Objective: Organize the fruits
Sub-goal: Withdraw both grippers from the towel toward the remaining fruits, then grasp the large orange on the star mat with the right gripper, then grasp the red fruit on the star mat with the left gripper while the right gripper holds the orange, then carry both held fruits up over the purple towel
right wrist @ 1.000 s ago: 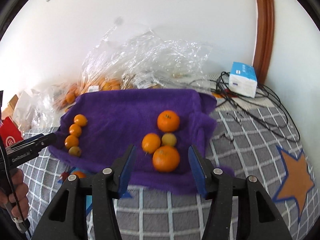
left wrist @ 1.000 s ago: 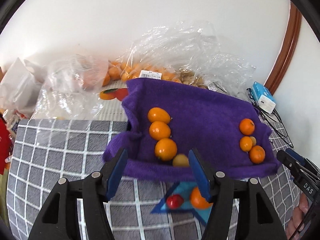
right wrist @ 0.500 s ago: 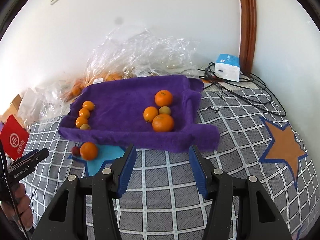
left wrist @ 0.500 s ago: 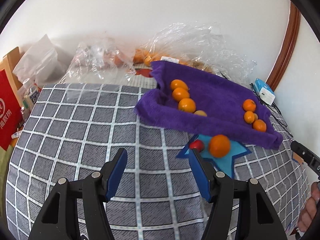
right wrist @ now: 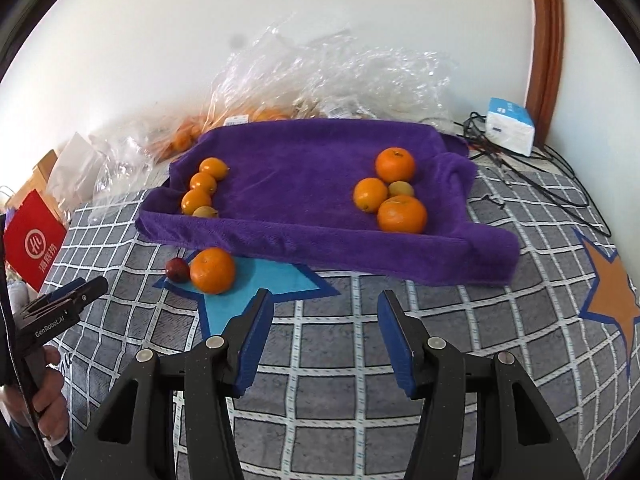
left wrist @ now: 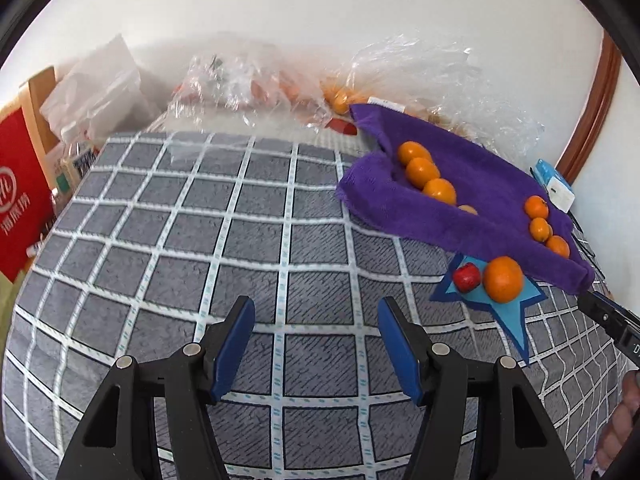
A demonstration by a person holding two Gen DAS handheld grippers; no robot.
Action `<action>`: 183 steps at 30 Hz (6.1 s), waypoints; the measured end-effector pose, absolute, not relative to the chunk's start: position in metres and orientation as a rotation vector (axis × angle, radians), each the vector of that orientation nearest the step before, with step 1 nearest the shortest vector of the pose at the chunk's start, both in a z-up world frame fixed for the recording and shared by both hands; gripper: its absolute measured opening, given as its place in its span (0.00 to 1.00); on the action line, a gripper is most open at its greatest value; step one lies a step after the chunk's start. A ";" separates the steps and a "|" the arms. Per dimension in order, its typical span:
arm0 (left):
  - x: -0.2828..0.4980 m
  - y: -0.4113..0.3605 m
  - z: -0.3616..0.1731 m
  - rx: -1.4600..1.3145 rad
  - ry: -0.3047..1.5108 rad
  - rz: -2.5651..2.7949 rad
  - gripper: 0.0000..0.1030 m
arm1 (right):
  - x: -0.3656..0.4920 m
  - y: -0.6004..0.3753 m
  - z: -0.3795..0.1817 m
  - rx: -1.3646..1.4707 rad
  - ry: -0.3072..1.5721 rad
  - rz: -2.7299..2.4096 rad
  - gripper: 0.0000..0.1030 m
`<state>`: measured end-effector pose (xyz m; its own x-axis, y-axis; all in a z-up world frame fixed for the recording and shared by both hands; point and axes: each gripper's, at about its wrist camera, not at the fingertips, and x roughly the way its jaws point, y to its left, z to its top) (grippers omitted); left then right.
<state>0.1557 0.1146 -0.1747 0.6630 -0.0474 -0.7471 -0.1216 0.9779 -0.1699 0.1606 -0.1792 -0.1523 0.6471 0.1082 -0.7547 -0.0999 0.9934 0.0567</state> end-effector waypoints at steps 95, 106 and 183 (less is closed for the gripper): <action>0.185 -0.002 -0.177 -0.087 0.868 -0.134 0.41 | 0.150 -0.234 -0.190 0.004 0.847 0.097 0.39; 0.181 -0.001 -0.175 -0.110 0.834 -0.129 0.26 | 0.152 -0.233 -0.191 0.001 0.860 0.103 0.39; 0.240 0.071 -0.096 -0.248 0.757 -0.037 0.22 | 0.298 -0.203 -0.134 -0.013 0.786 0.160 0.39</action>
<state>0.2400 0.0712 -0.0956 0.7273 -0.1225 -0.6752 -0.0556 0.9702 -0.2359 0.2979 -0.2028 -0.1336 0.6949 0.1384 -0.7056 -0.1477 0.9879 0.0483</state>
